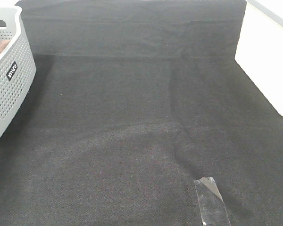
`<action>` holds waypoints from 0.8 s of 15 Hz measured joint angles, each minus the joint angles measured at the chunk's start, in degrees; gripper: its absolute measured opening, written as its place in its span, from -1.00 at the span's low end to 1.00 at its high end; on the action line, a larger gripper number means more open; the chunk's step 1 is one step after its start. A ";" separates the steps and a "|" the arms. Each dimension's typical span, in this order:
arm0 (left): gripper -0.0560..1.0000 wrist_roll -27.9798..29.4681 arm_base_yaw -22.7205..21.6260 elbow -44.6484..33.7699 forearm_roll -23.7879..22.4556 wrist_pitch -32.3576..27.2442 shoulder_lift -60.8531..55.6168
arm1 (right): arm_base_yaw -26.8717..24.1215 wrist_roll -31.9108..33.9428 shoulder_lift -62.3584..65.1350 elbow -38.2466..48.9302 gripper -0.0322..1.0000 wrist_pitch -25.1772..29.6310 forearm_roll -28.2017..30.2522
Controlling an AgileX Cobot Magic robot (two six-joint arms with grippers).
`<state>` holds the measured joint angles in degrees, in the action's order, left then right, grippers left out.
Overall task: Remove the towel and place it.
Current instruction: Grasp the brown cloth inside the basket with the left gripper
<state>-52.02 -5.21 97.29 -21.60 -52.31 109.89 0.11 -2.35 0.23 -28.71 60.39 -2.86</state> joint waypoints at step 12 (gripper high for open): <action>-0.89 8.08 12.95 2.23 9.40 0.29 -21.31 | 0.00 0.00 0.00 0.00 0.47 0.00 0.00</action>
<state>-43.95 7.73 99.52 -12.20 -52.02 88.58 0.11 -2.35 0.23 -28.71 60.39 -2.86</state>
